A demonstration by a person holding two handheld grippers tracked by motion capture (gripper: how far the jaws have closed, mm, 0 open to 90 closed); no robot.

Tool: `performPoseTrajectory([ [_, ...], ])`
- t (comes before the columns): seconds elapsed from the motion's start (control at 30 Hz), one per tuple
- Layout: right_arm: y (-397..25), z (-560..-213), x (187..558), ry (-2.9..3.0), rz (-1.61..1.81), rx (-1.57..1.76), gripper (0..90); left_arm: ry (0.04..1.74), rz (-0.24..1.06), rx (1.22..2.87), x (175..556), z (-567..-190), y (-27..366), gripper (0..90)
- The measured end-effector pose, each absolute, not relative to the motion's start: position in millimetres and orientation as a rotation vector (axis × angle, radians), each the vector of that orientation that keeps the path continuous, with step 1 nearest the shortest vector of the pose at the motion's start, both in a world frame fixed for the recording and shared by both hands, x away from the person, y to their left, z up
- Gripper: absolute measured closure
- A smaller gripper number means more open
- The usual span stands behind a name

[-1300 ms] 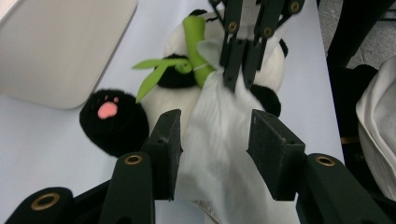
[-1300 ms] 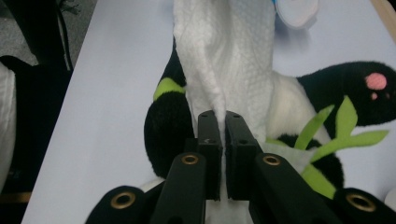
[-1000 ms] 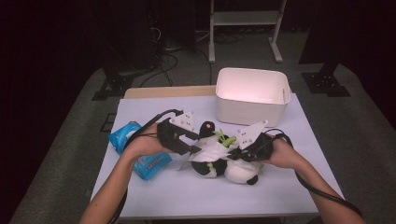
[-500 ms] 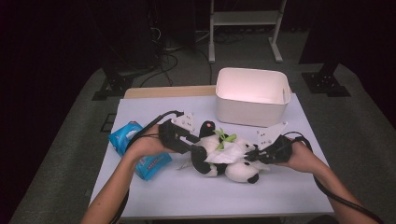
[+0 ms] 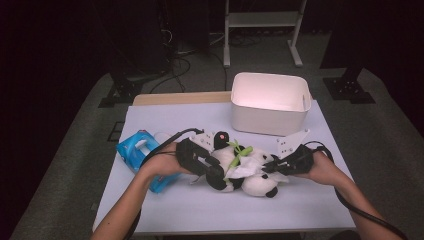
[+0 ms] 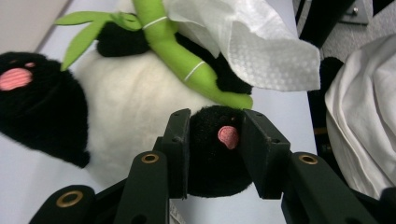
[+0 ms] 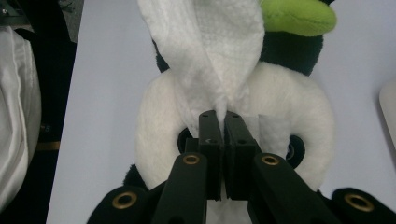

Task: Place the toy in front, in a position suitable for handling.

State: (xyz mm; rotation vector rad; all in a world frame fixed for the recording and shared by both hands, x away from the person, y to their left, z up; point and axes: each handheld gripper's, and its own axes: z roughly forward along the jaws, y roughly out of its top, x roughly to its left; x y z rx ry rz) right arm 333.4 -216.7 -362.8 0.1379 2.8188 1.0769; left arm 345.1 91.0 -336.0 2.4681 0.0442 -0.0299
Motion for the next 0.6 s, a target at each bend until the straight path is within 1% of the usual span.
performPoseTrajectory([
  [0.27, -211.4, -360.4, 331.2, 2.82, 1.066, 0.135, 86.8, 0.045, -0.072, 2.466, 341.6, -343.4, 90.4, 62.7],
  [0.47, -200.1, -356.4, 327.8, 2.806, 1.101, 0.085, 86.5, -0.006, -0.058, 2.494, 334.6, -345.0, 79.0, 62.7],
  [0.6, -190.8, -353.7, 324.8, 2.797, 1.149, 0.047, 84.7, -0.008, -0.092, 2.486, 333.0, -349.2, 73.3, 62.6],
])
